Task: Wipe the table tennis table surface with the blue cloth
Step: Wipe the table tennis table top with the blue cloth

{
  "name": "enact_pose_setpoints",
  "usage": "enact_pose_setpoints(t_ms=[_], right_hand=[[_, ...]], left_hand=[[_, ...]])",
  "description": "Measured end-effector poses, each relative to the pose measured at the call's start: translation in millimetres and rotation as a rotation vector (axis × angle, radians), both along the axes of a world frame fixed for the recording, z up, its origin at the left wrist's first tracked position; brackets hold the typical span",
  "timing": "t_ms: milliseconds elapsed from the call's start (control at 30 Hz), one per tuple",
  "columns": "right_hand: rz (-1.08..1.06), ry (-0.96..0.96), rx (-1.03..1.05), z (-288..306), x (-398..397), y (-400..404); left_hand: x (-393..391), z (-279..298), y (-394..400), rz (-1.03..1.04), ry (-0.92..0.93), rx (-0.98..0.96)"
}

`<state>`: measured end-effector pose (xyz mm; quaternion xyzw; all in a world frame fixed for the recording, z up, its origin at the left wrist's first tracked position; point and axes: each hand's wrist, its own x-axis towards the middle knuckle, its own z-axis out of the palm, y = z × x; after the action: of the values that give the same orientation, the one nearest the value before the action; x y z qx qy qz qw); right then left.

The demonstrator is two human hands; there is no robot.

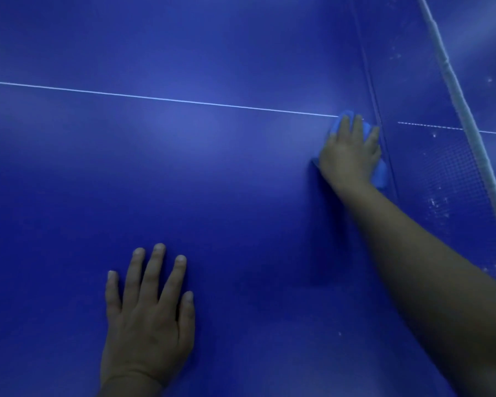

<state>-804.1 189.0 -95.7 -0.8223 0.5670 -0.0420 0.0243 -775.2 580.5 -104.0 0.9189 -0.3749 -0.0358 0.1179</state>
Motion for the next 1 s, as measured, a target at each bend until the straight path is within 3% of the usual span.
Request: enact_pose_setpoints(t_ms=[67,167,233,300,433,533,633,733,800,867,1000], right_hand=[[0.091,-0.007,-0.038,-9,-10,35],[0.515,-0.001,-0.022,-22,27,92],[0.707,0.019,-0.014,-14,64,90],[0.630,0.128,-0.023,-4,82,51],[0.096,0.068,0.023,0,29,-7],[0.201,0.066,0.044,-6,22,35],[0.377,0.060,0.032,-6,68,47],[0.242,0.057,0.039,-4,83,-4],[0.082,0.073,0.030,-6,43,-35],[0.058,0.077,0.046,-9,-22,-28],[0.051,0.117,0.004,-21,-110,67]], left_hand=[[-1,-2,0,0.002,-0.011,0.000],[1,-2,3,-0.011,-0.027,-0.016],[1,-2,3,-0.010,-0.036,0.000],[-1,-1,2,0.001,-0.026,0.011],[0,0,2,-0.003,0.004,0.011],[0,-2,5,-0.001,0.002,0.003],[0,-1,3,0.002,0.005,-0.004],[-2,0,1,0.018,0.007,0.005],[-2,1,0,0.024,0.010,-0.008],[-1,1,0,0.025,0.015,-0.006],[-4,0,-1,0.030,0.020,-0.012]])
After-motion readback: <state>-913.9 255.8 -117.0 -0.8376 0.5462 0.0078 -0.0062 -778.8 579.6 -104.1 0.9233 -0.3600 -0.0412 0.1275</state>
